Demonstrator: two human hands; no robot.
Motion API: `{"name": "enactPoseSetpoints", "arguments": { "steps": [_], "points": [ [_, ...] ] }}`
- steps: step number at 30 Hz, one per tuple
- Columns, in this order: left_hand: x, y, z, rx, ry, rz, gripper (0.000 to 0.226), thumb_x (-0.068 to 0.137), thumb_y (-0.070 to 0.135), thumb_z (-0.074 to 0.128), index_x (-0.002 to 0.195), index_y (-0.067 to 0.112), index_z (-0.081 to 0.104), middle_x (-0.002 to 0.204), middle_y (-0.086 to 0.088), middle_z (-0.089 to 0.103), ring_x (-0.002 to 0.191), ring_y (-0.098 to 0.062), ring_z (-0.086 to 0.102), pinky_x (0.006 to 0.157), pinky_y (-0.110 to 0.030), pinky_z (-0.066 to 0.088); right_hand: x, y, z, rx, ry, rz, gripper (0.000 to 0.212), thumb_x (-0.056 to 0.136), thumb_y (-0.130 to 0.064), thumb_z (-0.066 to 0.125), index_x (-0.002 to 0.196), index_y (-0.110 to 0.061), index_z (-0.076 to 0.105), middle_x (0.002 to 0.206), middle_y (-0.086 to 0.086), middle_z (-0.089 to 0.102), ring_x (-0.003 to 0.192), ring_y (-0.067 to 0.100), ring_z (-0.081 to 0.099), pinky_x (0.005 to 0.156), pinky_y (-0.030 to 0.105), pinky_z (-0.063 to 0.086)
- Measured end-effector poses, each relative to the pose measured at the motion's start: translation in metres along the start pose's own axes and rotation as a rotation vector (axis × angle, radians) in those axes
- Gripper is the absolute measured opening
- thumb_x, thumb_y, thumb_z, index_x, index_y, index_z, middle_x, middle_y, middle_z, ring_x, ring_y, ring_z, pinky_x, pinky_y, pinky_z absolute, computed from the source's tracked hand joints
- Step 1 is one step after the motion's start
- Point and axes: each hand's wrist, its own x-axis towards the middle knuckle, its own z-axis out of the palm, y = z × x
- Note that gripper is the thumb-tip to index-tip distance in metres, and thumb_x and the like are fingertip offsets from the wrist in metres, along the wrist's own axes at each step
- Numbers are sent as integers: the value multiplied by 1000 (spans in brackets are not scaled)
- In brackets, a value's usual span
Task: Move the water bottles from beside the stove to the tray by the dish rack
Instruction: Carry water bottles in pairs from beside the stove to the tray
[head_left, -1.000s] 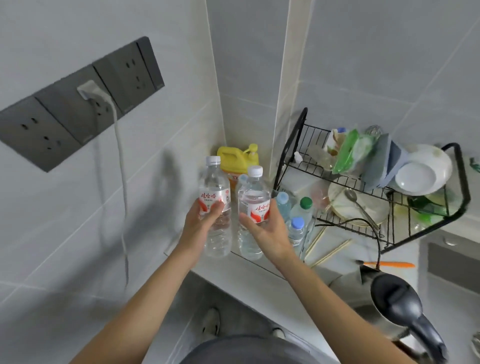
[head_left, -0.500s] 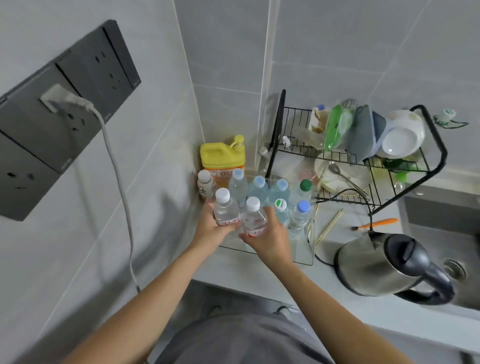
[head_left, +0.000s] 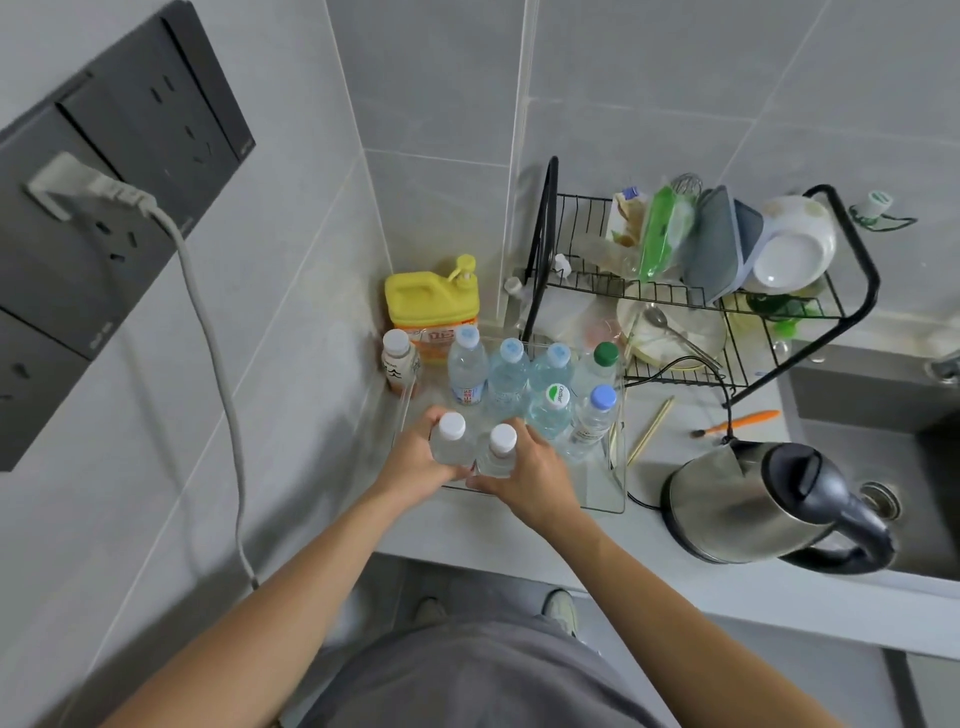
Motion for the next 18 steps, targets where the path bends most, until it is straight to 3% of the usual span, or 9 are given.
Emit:
{"name": "enactPoseSetpoints", "arguments": {
  "steps": [5,8,11,15,18],
  "points": [
    [-1,1,-17,78,-4,131,51,66,22,98,101,34,63,101,16,69,101,-3,64,80,-31,55,1,-4,-18,-63,-34,-130,51,77,-41,91,116,-21,65,109,-4,57,84,21,57,70,32,42],
    [-2,7,-23,155,34,238,37,70,23,97,92,32,69,96,13,66,95,-7,64,73,-26,53,5,-5,-30,-157,-3,-204,40,79,-34,90,109,-19,69,102,-3,56,77,22,54,68,35,45],
    [-3,10,-24,219,75,281,33,70,23,97,91,28,71,94,13,62,89,-5,62,72,-20,44,11,-12,-39,-290,-22,-302,40,76,-35,91,108,-19,70,101,-2,60,91,24,60,70,34,42],
    [8,18,-26,284,74,314,31,73,22,95,92,18,71,94,5,63,87,-14,61,73,-28,43,30,-27,-48,-525,-53,-408,42,77,-46,87,106,-19,71,105,-1,68,108,26,59,82,35,30],
    [16,34,-23,306,108,332,30,73,18,93,94,18,72,94,7,62,89,-16,62,76,-34,47,49,-32,-63,-634,-60,-432,43,80,-51,83,108,-20,70,110,0,69,113,25,57,88,39,32]
  ]
}}
